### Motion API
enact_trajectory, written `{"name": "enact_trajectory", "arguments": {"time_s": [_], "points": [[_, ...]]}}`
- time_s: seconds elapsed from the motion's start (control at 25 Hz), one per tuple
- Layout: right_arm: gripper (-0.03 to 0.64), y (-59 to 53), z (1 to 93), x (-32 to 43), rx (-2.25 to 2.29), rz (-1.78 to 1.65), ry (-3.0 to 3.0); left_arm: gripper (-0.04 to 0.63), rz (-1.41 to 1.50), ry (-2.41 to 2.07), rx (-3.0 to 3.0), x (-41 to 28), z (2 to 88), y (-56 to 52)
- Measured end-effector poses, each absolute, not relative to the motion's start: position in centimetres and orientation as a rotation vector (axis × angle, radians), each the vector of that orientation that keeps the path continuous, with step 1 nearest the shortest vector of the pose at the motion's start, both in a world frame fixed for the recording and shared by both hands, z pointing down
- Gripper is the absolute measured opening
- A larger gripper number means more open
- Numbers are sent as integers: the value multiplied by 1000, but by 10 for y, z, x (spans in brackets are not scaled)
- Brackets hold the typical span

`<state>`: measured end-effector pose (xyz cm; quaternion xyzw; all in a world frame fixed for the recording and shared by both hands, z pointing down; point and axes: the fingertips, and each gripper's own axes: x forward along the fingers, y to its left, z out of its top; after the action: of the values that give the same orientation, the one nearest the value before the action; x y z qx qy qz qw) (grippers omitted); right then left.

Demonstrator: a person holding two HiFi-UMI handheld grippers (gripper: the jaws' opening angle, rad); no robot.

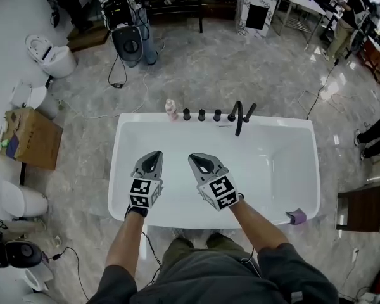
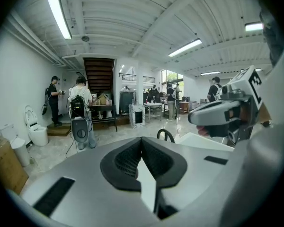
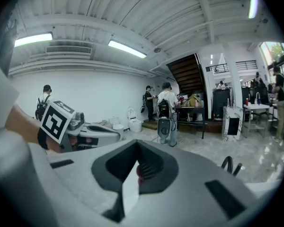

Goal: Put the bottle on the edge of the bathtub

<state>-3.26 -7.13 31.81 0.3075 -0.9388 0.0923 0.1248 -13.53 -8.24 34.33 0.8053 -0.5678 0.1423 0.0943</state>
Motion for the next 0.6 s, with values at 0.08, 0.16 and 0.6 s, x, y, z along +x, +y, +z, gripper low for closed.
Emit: {"name": "enact_trajectory", "arguments": {"time_s": [0.08,0.16,0.6], "points": [[0,-65,311,-29,898,256,-2737,2,422,-1694,2391,-132,335,-72],[0,-60,305,-26,901,245,-2737,0,419,-1699,2394,-129,327,-63],[0,-26,275,-10,917,231,-2751,0,376,-1705,2432,-109,285,-23]]}}
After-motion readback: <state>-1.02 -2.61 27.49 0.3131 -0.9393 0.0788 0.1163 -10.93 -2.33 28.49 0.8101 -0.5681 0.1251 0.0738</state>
